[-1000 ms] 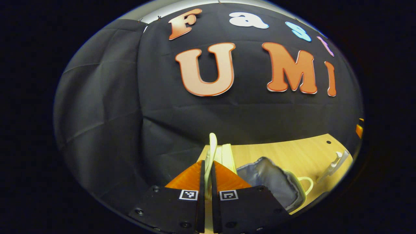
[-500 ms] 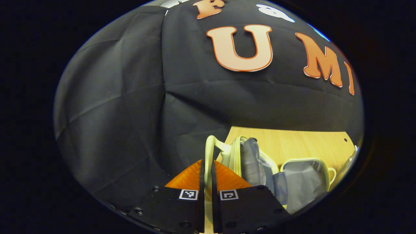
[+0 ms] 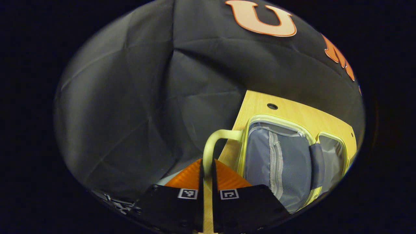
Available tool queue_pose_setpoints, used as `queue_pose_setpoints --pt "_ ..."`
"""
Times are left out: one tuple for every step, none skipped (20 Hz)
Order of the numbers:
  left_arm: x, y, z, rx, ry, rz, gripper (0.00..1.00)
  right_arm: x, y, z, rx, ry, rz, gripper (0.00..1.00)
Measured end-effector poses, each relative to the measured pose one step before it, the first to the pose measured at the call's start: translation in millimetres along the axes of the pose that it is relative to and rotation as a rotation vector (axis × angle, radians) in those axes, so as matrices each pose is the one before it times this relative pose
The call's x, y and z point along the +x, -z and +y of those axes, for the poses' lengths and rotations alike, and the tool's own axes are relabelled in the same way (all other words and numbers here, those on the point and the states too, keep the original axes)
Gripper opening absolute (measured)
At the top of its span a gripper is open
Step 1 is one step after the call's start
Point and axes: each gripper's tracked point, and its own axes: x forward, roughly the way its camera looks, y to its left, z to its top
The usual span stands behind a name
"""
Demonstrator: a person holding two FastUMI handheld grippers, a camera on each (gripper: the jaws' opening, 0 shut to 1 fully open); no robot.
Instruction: First open the suitcase, pack the skin care products into it, and then close the suitcase.
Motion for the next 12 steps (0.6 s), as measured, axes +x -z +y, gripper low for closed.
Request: queue_pose_setpoints --pt "6.31 4.01 -2.32 0.00769 -0.03263 0.00739 0.18 -0.05 2.26 -0.96 0.00620 0.00775 0.01160 0.95" --pt "1.45 1.02 -8.03 0.01171 -0.00275 -0.01312 0.19 -0.37 1.58 -1.53 0.00955 0.00732 0.00749 0.96" --pt "-0.89 -3.76 -7.24 0.01227 -0.00466 -0.01297 0.25 -0.38 1.11 -2.30 0.00769 0.00858 0.00370 0.95" --pt "-4.86 -4.77 2.87 0.02046 -0.01586 -0.02817 0.25 0.80 0.53 -1.69 0.00662 0.00524 0.00118 0.95" --pt "-4.93 -4.72 -2.71 0.01428 -0.01707 -0.02786 0.35 1.52 0.72 -0.84 0.00391 -0.00090 0.00268 0.95" --pt "-8.97 -3.86 -8.86 -0.00015 -0.00184 -0.02896 0.39 0.81 -0.07 -0.02 0.00178 -0.00610 -0.00124 0.95" --pt "-8.47 -7.60 -9.99 -0.01040 0.00956 -0.02532 0.55 1.08 -0.41 -1.66 -0.00414 -0.00618 -0.00397 0.96" --pt "-15.12 -8.47 -4.72 -0.00828 -0.00146 -0.01764 0.71 2.25 -1.12 -3.31 -0.00663 -0.00233 -0.00882 0.96" --pt "-12.90 -7.86 -3.18 -0.00467 -0.01433 -0.02433 0.87 1.60 -1.85 -3.29 -0.00411 -0.00218 -0.01008 0.96" --pt "-13.97 -10.63 -2.92 -0.00173 -0.01507 -0.03501 0.95 1.70 0.15 -4.28 0.00066 -0.00077 -0.00834 0.96" --pt "-12.35 -12.14 -10.33 -0.00097 0.00656 -0.03465 0.99 1.62 1.03 -3.38 0.00343 -0.00488 -0.00345 0.96" --pt "-20.52 -13.31 -8.77 0.00294 0.00010 -0.03732 0.97 0.74 1.84 -2.93 0.00159 -0.00403 -0.00222 0.95"
